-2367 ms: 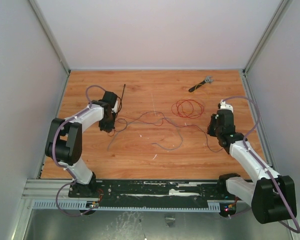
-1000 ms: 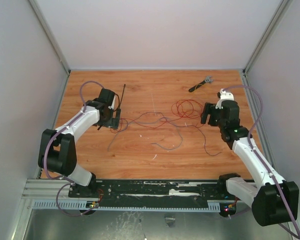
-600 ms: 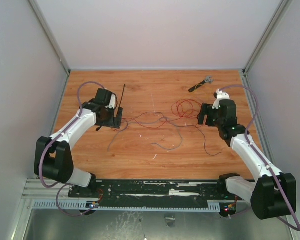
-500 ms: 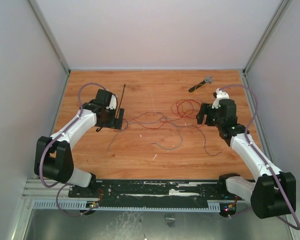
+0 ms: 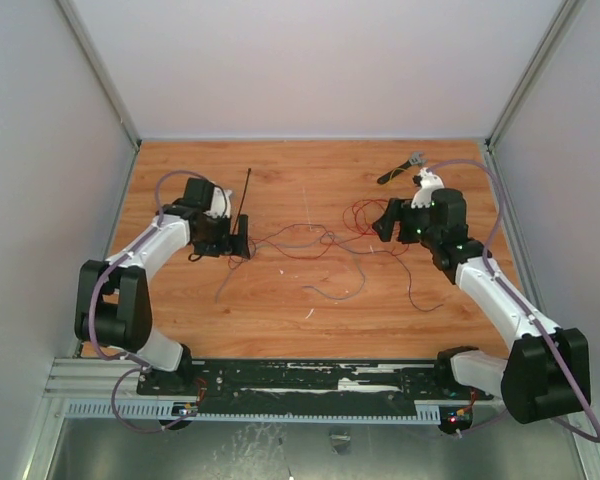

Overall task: Zip-tie the wires
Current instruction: Place the cable at the center of the board.

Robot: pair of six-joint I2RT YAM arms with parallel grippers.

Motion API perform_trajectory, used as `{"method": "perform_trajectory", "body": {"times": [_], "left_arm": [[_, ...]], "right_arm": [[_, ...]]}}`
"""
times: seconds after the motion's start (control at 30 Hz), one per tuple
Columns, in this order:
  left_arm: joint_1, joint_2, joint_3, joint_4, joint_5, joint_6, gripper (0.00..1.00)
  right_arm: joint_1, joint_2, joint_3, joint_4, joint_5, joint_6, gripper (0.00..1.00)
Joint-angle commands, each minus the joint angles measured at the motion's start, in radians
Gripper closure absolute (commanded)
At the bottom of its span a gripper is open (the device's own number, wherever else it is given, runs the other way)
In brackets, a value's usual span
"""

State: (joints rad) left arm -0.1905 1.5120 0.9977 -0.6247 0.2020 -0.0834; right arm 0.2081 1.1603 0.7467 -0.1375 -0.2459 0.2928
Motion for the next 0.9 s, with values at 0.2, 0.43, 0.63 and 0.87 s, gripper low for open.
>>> {"method": "perform_trajectory", "body": {"times": [0.2, 0.43, 0.63, 0.87], "left_arm": [[0.165, -0.031, -0.019, 0.115, 0.317, -0.029, 0.02], [0.209, -0.023, -0.041, 0.154, 0.41, -0.044, 0.02], [0.211, -0.031, -0.061, 0.158, 0.411, -0.038, 0.02], [0.21, -0.049, -0.057, 0.164, 0.411, -0.039, 0.02]], "right_arm": [[0.034, 0.045, 0.036, 0.084, -0.062, 0.009, 0.2], [0.091, 0.099, 0.041, 0.217, -0.199, 0.001, 0.23], [0.248, 0.242, 0.133, 0.354, -0.337, -0.066, 0.31], [0.357, 0.462, 0.282, 0.426, -0.362, -0.09, 0.39]]}}
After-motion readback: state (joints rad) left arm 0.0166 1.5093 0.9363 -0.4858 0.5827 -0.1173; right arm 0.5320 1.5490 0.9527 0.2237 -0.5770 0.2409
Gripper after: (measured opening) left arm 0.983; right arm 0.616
